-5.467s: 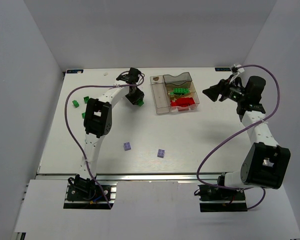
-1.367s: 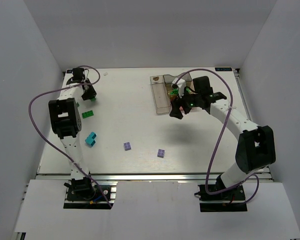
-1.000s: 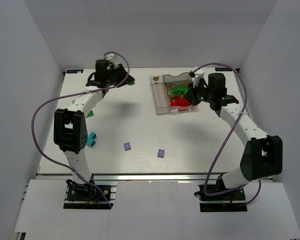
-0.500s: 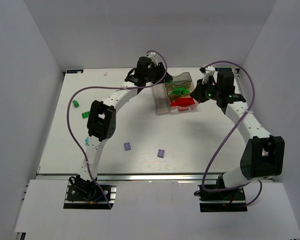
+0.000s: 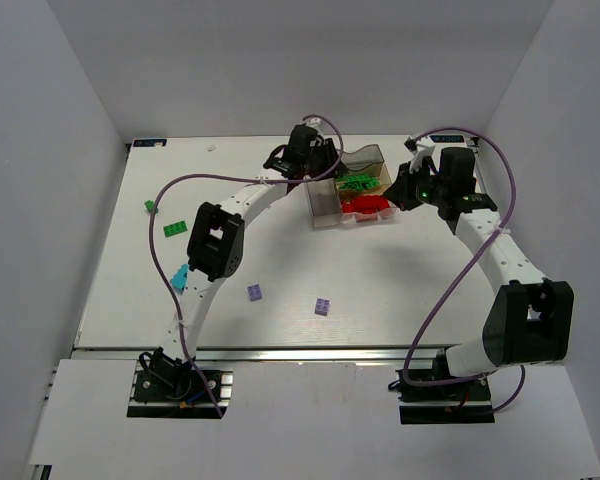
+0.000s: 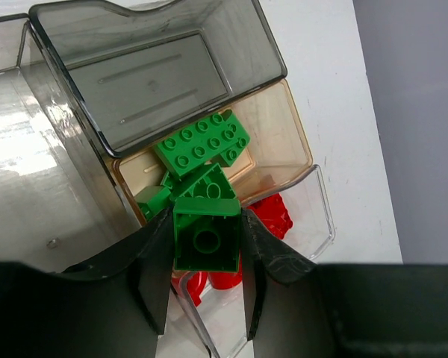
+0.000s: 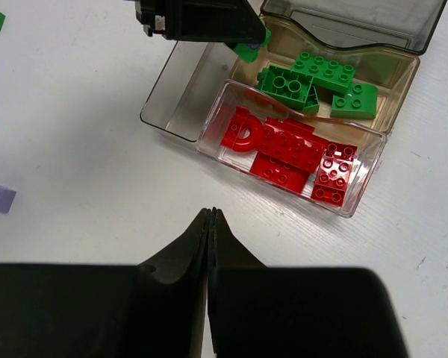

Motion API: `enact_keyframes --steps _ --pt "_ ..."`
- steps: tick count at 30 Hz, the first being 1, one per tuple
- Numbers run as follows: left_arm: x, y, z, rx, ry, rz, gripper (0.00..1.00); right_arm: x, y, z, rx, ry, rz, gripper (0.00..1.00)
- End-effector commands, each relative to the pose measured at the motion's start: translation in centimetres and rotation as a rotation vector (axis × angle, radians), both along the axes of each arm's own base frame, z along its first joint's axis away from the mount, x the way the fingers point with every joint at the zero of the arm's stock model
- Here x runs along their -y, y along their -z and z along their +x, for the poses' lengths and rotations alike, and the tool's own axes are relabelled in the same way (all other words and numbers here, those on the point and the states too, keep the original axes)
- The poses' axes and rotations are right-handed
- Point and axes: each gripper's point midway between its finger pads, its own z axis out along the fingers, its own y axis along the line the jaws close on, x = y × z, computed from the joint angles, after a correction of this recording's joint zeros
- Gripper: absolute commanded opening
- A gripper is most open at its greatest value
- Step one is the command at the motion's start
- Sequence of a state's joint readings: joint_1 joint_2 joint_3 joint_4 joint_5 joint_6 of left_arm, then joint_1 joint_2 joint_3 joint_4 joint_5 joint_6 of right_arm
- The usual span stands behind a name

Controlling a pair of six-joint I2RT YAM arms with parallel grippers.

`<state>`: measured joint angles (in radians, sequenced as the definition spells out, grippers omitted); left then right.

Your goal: Sort the legos into containers by color

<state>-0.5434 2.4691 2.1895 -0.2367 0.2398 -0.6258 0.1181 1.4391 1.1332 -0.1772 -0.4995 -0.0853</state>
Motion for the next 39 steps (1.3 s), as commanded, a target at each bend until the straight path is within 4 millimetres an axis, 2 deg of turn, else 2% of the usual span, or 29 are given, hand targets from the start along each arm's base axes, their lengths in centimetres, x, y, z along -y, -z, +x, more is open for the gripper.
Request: enact_keyframes --steps 1,4,7,9,11,14,15,16,17,18,19,20,21,22,23,24,25,26,27,28,29,30,31,33,34,35,38,39 --pt "0.2 -2.2 0.7 0.044 -0.026 -0.004 0.46 -0.2 -1.0 -0.3 0.026 -0.024 0.016 0.0" --pt "0.3 -1.5 0.8 0.032 -0.029 0.001 0.56 -0.3 -0.9 -0.6 0.027 -0.037 0.012 0.01" --pt "0.4 -1.3 0.9 0.025 -0.033 -0.008 0.63 -0.4 -0.9 -0.9 0.036 -0.059 0.009 0.07" --pt "0.7 -2.4 1.2 0.043 -0.035 -0.032 0.67 -0.5 -0.8 -1.2 0.044 -0.085 0.007 0.1" --pt "0.9 -3.9 1.3 0.068 -0.033 -0.059 0.67 -0.9 -0.9 -1.7 0.048 -0.12 0.011 0.13" --pt "0.8 -7.9 1.6 0.135 -0.047 -0.1 0.66 -1.5 -0.9 -2.5 0.066 -0.197 0.008 0.22" --pt "0.4 -10.3 1.3 0.169 -0.056 -0.112 0.64 -2.3 -1.1 -3.3 0.073 -0.26 0.026 0.27" --pt "-1.2 -11.2 1.8 0.175 -0.083 -0.109 0.53 -2.4 -1.3 -3.6 0.115 -0.316 0.005 0.31" --pt "-1.6 -12.2 1.3 0.178 -0.092 -0.107 0.43 -3.1 -1.6 -4.5 0.13 -0.388 0.028 0.35" --pt "-3.6 -13.6 0.8 0.182 -0.133 -0.096 0.31 -3.6 -1.3 -5.3 0.128 -0.437 0.033 0.49" --pt "-5.3 -14.0 0.4 0.17 -0.17 -0.073 0.09 -3.8 -1.1 -5.7 0.17 -0.494 0.018 0.58" --pt "-7.7 -14.4 0.5 0.169 -0.219 -0.048 0.02 -4.5 -1.4 -6.7 0.19 -0.568 0.053 0.74" --pt "-9.8 -14.6 0.3 0.166 -0.279 -0.022 0.0 -4.9 -1.3 -7.2 0.189 -0.6 0.069 0.8" --pt "-12.4 -14.5 -1.9 0.137 -0.309 0.007 0.0 -5.4 -1.0 -7.5 0.198 -0.631 0.078 0.82" --pt "-15.4 -14.1 -2.3 0.114 -0.356 0.024 0.0 -5.8 -1.3 -7.8 0.201 -0.656 0.1 0.87" --pt "-17.9 -13.6 -2.9 0.09 -0.418 0.048 0.0 -6.1 -0.8 -7.7 0.178 -0.666 0.111 0.89" --pt "-20.8 -12.2 -5.4 0.035 -0.469 0.096 0.0 -6.9 -1.1 -7.7 0.169 -0.684 0.111 0.89" --pt "-24.1 -11.3 -6.0 -0.004 -0.547 0.117 0.23 -7.1 -0.4 -7.4 0.146 -0.685 0.109 0.89" --pt "-26.3 -10.5 -7.2 -0.038 -0.595 0.143 0.36 -7.4 -0.3 -7.3 0.138 -0.688 0.103 0.89" --pt "-28.8 -8.8 -8.8 -0.094 -0.659 0.203 0.47 -7.9 -0.2 -7.1 0.144 -0.697 0.094 0.89" --pt "-30.9 -7.6 -10.9 -0.142 -0.723 0.223 0.69 -8.3 0.2 -6.7 0.132 -0.679 0.073 0.89" --pt "-33.6 -6.7 -11.8 -0.179 -0.791 0.247 0.75 -8.8 0.4 -6.4 0.133 -0.673 0.058 0.89" --pt "-35.1 -5.6 -13.0 -0.22 -0.823 0.278 0.77 -9.2 0.5 -6.1 0.131 -0.663 0.048 0.89" --pt "-37.9 -4.1 -14.5 -0.275 -0.881 0.304 0.82 -9.9 0.9 -5.3 0.086 -0.626 0.032 0.78" --pt "-38.7 -3.3 -15.1 -0.308 -0.894 0.316 0.82 -9.9 0.9 -4.8 0.074 -0.61 0.027 0.73" --pt "-39.3 -2.1 -15.4 -0.346 -0.908 0.328 0.83 -10.2 1.6 -4.8 0.035 -0.605 0.027 0.57" --pt "-41.4 -0.3 -16.2 -0.449 -0.987 0.293 0.84 -10.5 1.5 -4.5 0.014 -0.603 0.032 0.29" --pt "-41.9 0.5 -16.2 -0.483 -1.012 0.281 0.84 -10.6 1.6 -4.6 0.013 -0.606 0.029 0.28"
